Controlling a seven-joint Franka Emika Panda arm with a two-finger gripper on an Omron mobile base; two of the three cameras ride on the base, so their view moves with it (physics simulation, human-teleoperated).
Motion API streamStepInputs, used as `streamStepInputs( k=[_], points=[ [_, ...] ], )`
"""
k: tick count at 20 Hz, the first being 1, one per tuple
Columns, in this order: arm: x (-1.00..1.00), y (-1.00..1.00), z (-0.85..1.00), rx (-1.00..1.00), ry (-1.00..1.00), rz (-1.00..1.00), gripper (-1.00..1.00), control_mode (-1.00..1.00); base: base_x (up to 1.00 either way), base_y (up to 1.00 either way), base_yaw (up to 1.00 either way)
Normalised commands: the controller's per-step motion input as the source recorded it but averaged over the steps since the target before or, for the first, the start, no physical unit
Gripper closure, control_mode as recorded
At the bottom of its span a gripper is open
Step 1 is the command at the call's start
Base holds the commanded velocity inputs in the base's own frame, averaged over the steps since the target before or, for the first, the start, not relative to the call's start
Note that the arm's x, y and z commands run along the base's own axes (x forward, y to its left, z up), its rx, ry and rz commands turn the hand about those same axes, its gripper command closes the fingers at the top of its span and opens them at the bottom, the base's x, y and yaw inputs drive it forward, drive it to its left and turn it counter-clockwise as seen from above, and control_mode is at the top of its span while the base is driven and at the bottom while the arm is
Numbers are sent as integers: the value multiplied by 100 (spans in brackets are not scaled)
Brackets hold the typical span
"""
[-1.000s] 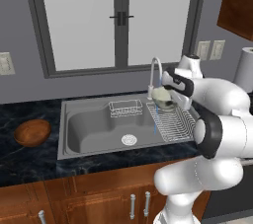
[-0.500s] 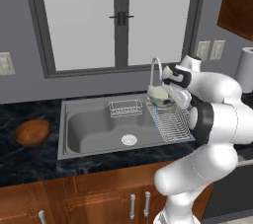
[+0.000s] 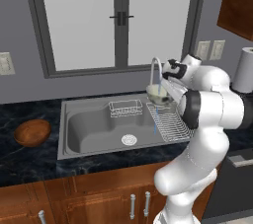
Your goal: Rinse each bowl for a few seconds and place them down in the sink or on the counter.
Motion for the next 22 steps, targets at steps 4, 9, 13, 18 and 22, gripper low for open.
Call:
streamStepInputs(
  k=[4, 9, 13, 18, 22],
  points=[
    [32, -18, -3, 3, 0, 4, 100, -100, 0, 0, 0],
    [43, -11, -6, 3, 0, 4, 100, -100, 0, 0, 0],
    [16, -15, -7, 2, -1, 2, 100, -100, 0, 0, 0],
    [-31, -42, -9, 2, -3, 0, 100, -100, 0, 0, 0],
    [-47, -33, -5, 0, -2, 0, 100, -100, 0, 0, 0]
  ],
)
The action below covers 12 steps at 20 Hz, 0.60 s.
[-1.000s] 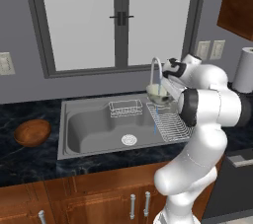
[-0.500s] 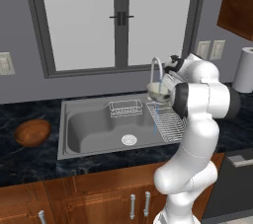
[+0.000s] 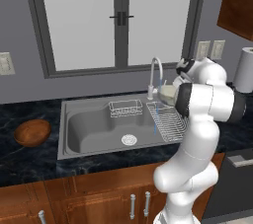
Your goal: Rinse each bowl for a few seconds and place them down in the sink or on the counter.
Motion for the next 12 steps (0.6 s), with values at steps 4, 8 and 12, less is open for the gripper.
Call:
streamStepInputs(
  k=[4, 8, 12],
  points=[
    [-67, -18, -1, 0, -8, 0, 100, -100, 0, 0, 0],
    [-49, 3, -18, -2, 0, 2, 100, -100, 0, 0, 0],
    [-22, 9, -25, -6, 1, 4, 100, -100, 0, 0, 0]
  ],
)
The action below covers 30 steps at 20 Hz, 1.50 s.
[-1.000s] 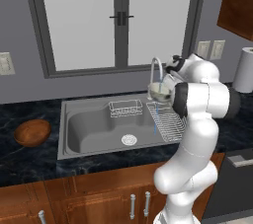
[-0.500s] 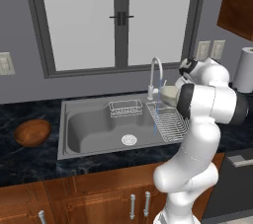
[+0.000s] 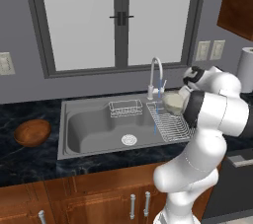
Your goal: Rinse each bowl for a few seconds and place them down in the sink or on the counter.
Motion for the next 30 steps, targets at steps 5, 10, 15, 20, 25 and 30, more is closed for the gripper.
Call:
streamStepInputs(
  k=[5, 10, 15, 20, 25, 30],
  points=[
    [-2, 9, -35, -14, 2, 3, 100, -100, 0, 0, 0],
    [15, 0, -36, -19, 1, 3, 100, -100, 0, 0, 0],
    [16, -7, -51, -14, 2, 6, 100, -100, 0, 0, 0],
    [17, -23, -60, -3, 0, 6, 100, -100, 0, 0, 0],
    [13, -25, -61, 0, 0, 6, 100, -100, 0, 0, 0],
    [12, 0, -10, 4, -1, 1, -100, -100, 0, 0, 0]
  ],
)
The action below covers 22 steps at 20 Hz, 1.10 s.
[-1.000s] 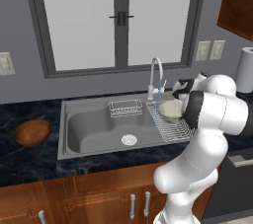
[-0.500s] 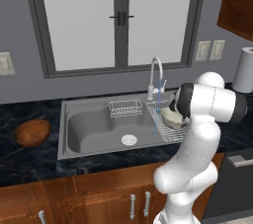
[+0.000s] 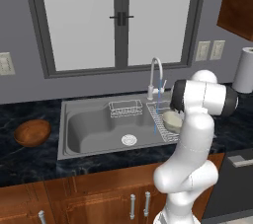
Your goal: Rinse each bowl for a few seconds and place them down in the sink or on the counter.
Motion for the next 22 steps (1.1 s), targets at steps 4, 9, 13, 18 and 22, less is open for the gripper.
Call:
streamStepInputs(
  k=[4, 9, 13, 18, 22],
  points=[
    [5, 0, 33, 5, -1, 0, -100, -100, 0, 0, 0],
    [0, -13, 42, 5, -2, 0, -100, -100, 0, 0, 0],
    [0, -26, 46, 6, -3, 1, -100, -100, 0, 0, 0],
    [-17, -2, 45, 5, -4, 0, -100, -100, 0, 0, 0],
    [-35, 17, 58, 0, -12, 2, -100, -100, 0, 0, 0]
  ],
)
